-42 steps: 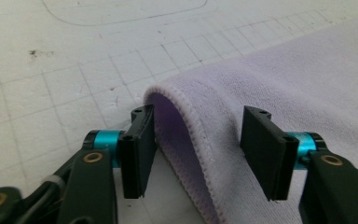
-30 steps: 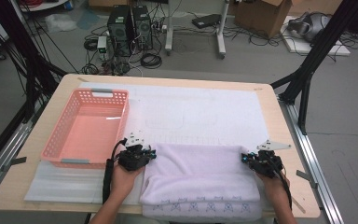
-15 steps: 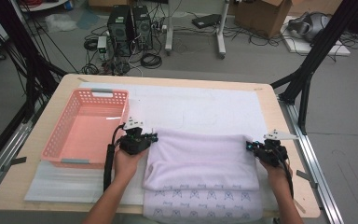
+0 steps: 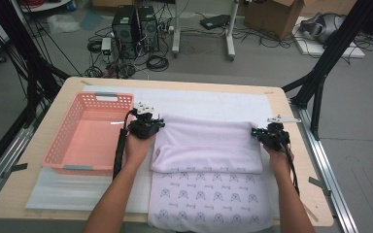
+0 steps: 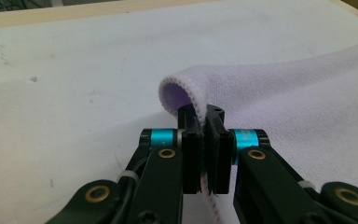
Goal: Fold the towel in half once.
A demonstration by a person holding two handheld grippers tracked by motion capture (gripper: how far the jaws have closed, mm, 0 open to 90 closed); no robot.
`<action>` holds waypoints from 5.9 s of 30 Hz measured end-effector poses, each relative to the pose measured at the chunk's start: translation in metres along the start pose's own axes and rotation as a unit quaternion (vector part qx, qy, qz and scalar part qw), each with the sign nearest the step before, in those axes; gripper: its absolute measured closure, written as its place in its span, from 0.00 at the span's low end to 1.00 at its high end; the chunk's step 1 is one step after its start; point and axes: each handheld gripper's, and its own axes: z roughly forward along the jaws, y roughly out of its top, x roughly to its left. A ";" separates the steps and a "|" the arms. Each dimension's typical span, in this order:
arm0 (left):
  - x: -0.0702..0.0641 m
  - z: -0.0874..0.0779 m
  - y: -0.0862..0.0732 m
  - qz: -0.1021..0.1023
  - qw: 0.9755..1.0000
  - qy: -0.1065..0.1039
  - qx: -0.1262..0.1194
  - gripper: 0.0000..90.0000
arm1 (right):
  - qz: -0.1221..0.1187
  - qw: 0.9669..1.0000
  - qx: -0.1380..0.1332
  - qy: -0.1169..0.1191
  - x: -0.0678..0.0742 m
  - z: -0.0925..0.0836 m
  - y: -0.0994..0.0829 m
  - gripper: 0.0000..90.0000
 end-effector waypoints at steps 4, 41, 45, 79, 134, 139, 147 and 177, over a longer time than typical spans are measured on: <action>0.002 0.003 -0.002 -0.015 1.000 0.003 -0.001 0.95 | 0.005 1.000 0.001 -0.006 -0.001 0.010 0.005 0.95; -0.030 -0.047 -0.050 0.024 0.994 -0.106 0.018 0.57 | -0.025 0.997 0.030 0.065 0.020 -0.052 -0.021 0.62; -0.031 -0.042 -0.059 0.018 0.994 -0.098 0.044 0.69 | -0.025 0.995 0.058 0.071 0.023 -0.041 -0.028 0.65; -0.067 -0.132 -0.111 0.045 0.985 -0.154 -0.063 0.95 | -0.073 0.997 -0.016 0.028 0.072 -0.118 -0.081 0.97; -0.031 -0.076 -0.074 -0.008 0.990 -0.128 -0.058 0.52 | -0.033 0.998 0.048 -0.026 0.043 -0.059 -0.064 0.93; -0.034 -0.056 -0.060 0.012 0.993 -0.101 -0.063 0.57 | -0.005 1.000 -0.003 -0.026 0.035 -0.062 -0.051 0.69; -0.019 -0.023 -0.041 -0.016 0.999 -0.048 -0.014 0.77 | -0.012 1.000 -0.001 -0.005 0.032 -0.051 -0.044 0.73; -0.008 -0.001 -0.039 -0.020 0.999 0.021 0.043 0.52 | 0.005 0.998 0.063 -0.008 0.005 -0.004 -0.020 0.68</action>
